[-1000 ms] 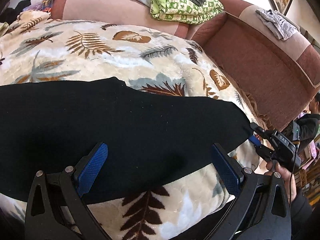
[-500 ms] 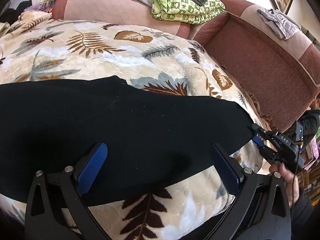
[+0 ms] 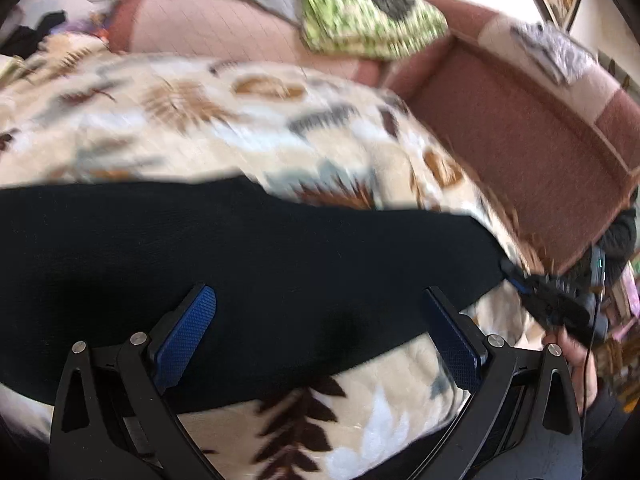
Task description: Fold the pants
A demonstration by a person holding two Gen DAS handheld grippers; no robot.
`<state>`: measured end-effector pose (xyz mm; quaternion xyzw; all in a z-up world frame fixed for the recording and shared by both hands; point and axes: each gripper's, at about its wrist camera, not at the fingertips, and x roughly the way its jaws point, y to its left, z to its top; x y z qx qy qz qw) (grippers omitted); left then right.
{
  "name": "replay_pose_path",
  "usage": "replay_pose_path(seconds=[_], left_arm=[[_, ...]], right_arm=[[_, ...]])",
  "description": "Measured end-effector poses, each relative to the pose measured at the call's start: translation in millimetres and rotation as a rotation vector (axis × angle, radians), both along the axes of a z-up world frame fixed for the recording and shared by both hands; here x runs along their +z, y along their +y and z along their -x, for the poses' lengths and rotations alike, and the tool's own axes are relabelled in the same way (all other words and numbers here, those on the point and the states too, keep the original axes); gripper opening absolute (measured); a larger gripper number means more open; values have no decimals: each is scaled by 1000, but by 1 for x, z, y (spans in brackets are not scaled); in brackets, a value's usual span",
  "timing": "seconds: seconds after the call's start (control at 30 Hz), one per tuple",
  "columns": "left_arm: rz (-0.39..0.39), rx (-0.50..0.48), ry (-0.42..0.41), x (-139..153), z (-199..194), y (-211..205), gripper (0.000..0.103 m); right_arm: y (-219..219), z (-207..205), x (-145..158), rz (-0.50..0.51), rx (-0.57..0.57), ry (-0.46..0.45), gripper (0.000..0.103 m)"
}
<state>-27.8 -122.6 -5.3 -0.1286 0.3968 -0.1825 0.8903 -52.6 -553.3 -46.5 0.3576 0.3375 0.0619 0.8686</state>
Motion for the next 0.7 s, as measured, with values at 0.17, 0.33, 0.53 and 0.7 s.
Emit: replay_pose_path(seconds=[0.17, 0.33, 0.53, 0.7], left_arm=[[-8, 178, -71, 27, 0, 46, 102], [-30, 296, -37, 38, -5, 89, 102], [71, 451, 23, 21, -5, 132, 102], [95, 478, 27, 18, -3, 136, 102]], right_arm=[[14, 3, 20, 27, 46, -66, 9], [41, -2, 38, 49, 130, -119, 9], [90, -13, 52, 38, 255, -162, 9], [164, -24, 60, 28, 431, -187, 9]])
